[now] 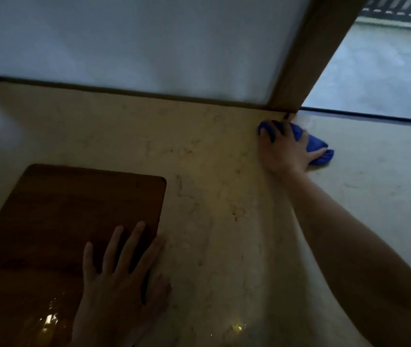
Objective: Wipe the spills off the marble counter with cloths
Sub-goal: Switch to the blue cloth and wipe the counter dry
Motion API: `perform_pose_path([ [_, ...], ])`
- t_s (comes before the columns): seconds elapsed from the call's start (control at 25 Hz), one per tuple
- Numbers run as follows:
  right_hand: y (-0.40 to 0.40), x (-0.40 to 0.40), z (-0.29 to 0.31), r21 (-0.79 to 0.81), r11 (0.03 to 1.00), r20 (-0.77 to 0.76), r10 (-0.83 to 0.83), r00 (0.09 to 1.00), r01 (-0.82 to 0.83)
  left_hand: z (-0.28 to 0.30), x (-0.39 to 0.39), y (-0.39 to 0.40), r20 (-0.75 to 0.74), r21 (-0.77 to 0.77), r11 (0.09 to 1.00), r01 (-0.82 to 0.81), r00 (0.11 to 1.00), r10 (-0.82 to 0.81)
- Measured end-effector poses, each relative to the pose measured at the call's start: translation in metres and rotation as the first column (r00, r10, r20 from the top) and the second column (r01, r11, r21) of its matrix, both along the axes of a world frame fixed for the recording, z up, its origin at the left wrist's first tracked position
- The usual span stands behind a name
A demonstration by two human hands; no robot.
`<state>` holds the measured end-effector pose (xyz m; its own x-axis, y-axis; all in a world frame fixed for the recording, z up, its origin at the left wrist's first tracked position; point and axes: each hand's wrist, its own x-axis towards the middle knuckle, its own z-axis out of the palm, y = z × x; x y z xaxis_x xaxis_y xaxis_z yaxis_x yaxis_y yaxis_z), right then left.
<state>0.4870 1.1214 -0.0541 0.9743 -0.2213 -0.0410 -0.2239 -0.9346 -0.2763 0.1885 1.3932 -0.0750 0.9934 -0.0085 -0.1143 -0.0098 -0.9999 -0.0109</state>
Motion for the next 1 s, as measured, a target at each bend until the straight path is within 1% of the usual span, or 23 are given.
perform_pose_path([
  [0.08, -0.007, 0.035, 0.002, -0.008, 1.000, 0.016, -0.019, 1.000, 0.019, 0.000, 0.003, 0.000, -0.002, 0.024, 1.000, 0.008, 1.000, -0.008],
  [0.2, -0.006, 0.046, -0.002, -0.020, 0.999, 0.026, 0.034, 0.999, -0.033, 0.000, 0.004, 0.002, -0.027, -0.001, 1.000, -0.010, 1.000, 0.010],
  [0.36, -0.006, 0.030, -0.001, -0.036, 0.974, 0.008, 0.223, 0.975, -0.223, 0.004, 0.005, 0.003, -0.039, -0.059, 0.998, -0.014, 0.999, 0.012],
  [0.44, -0.008, 0.000, -0.001, -0.045, 0.945, -0.016, 0.324, 0.946, -0.324, 0.004, 0.006, 0.004, -0.041, -0.077, 0.996, -0.036, 0.999, 0.033],
  [0.52, -0.012, -0.047, -0.002, -0.030, 0.911, -0.009, 0.411, 0.911, -0.411, 0.004, 0.009, 0.001, -0.056, -0.085, 0.995, -0.058, 0.997, 0.053],
  [0.6, -0.013, -0.111, -0.003, -0.012, 0.873, -0.013, 0.487, 0.873, -0.487, 0.004, 0.008, 0.002, -0.065, -0.080, 0.995, -0.067, 0.996, 0.062],
  [0.68, -0.013, -0.186, -0.005, -0.029, 0.857, -0.047, 0.513, 0.857, -0.514, 0.007, 0.009, 0.000, -0.087, -0.093, 0.992, -0.085, 0.993, 0.077],
  [0.8, -0.015, -0.317, -0.006, -0.069, 0.837, -0.027, 0.542, 0.840, -0.542, 0.020, -0.015, -0.023, -0.084, -0.045, 0.987, -0.155, 0.985, 0.151],
  [0.92, -0.013, -0.440, -0.005, -0.061, 0.814, -0.103, 0.570, 0.815, -0.577, 0.027, -0.102, -0.064, -0.076, -0.116, 0.972, -0.204, 0.978, 0.196],
  [0.96, -0.012, -0.478, -0.005, -0.068, 0.814, -0.101, 0.570, 0.815, -0.577, 0.024, -0.141, -0.075, -0.047, -0.136, 0.977, -0.166, 0.986, 0.161],
  [1.0, -0.010, -0.511, -0.006, -0.079, 0.807, -0.099, 0.578, 0.810, -0.586, 0.021, -0.180, -0.084, 0.003, -0.142, 0.986, -0.092, 0.996, 0.093],
])
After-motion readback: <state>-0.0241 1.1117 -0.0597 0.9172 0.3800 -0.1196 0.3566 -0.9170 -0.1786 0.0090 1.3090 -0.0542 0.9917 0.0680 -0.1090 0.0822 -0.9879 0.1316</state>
